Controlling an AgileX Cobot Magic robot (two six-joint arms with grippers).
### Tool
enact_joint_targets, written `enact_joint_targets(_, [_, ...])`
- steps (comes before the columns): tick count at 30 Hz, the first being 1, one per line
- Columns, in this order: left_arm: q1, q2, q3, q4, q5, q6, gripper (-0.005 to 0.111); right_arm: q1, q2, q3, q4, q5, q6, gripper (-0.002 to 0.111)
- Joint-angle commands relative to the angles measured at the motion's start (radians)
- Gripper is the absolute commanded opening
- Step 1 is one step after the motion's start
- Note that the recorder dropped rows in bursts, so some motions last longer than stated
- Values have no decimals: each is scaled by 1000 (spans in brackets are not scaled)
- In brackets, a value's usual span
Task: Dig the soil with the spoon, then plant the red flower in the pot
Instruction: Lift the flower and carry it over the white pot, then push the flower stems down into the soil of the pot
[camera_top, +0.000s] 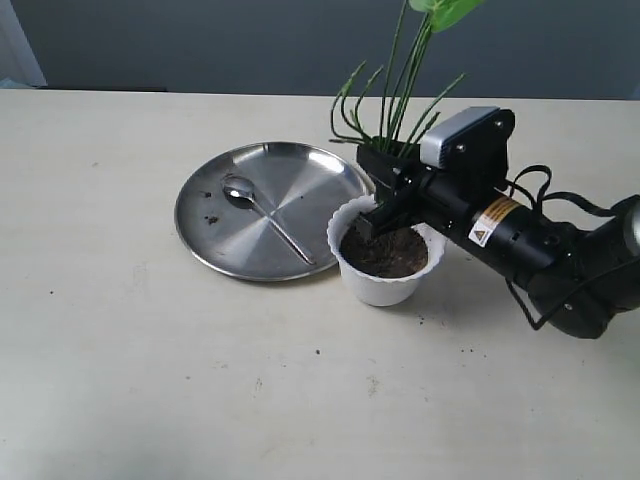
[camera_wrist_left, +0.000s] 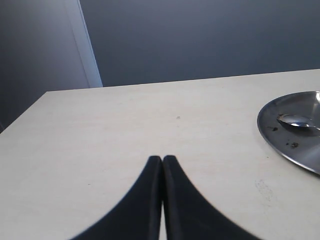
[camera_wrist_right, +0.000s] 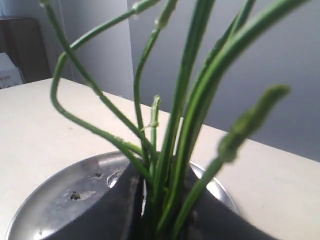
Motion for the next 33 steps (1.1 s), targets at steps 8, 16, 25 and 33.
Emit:
enact_joint_targets(8, [-6, -5, -4, 2, -5, -4, 0, -5, 20, 70, 29, -5, -76, -1])
enact_joint_targets(16, [-6, -5, -4, 2, -5, -4, 0, -3, 21, 70, 45, 162, -76, -1])
enact_joint_targets(25, [-6, -5, -4, 2, -5, -4, 0, -3, 21, 70, 63, 229, -76, -1])
enact_joint_targets(33, [-6, -5, -4, 2, -5, -4, 0, -3, 21, 29, 51, 400, -76, -1])
